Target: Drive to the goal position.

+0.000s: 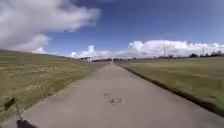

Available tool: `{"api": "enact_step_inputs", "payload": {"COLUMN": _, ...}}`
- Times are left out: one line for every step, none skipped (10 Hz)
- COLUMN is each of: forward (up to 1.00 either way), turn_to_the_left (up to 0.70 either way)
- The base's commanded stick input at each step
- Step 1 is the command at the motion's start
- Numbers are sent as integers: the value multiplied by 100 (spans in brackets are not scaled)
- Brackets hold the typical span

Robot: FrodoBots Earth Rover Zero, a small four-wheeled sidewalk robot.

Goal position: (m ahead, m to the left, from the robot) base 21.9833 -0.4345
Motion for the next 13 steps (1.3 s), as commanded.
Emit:
{"api": "enact_step_inputs", "payload": {"forward": 70, "turn_to_the_left": 0}}
{"api": "enact_step_inputs", "payload": {"forward": 70, "turn_to_the_left": 0}}
{"api": "enact_step_inputs", "payload": {"forward": 70, "turn_to_the_left": 0}}
{"api": "enact_step_inputs", "payload": {"forward": 70, "turn_to_the_left": 0}}
{"api": "enact_step_inputs", "payload": {"forward": 70, "turn_to_the_left": 0}}
{"api": "enact_step_inputs", "payload": {"forward": 70, "turn_to_the_left": 0}}
{"api": "enact_step_inputs", "payload": {"forward": 70, "turn_to_the_left": 0}}
{"api": "enact_step_inputs", "payload": {"forward": 70, "turn_to_the_left": 0}}
{"api": "enact_step_inputs", "payload": {"forward": 70, "turn_to_the_left": 0}}
{"api": "enact_step_inputs", "payload": {"forward": 70, "turn_to_the_left": 0}}
{"api": "enact_step_inputs", "payload": {"forward": 70, "turn_to_the_left": 0}}
{"api": "enact_step_inputs", "payload": {"forward": 70, "turn_to_the_left": 0}}
{"api": "enact_step_inputs", "payload": {"forward": 70, "turn_to_the_left": 0}}
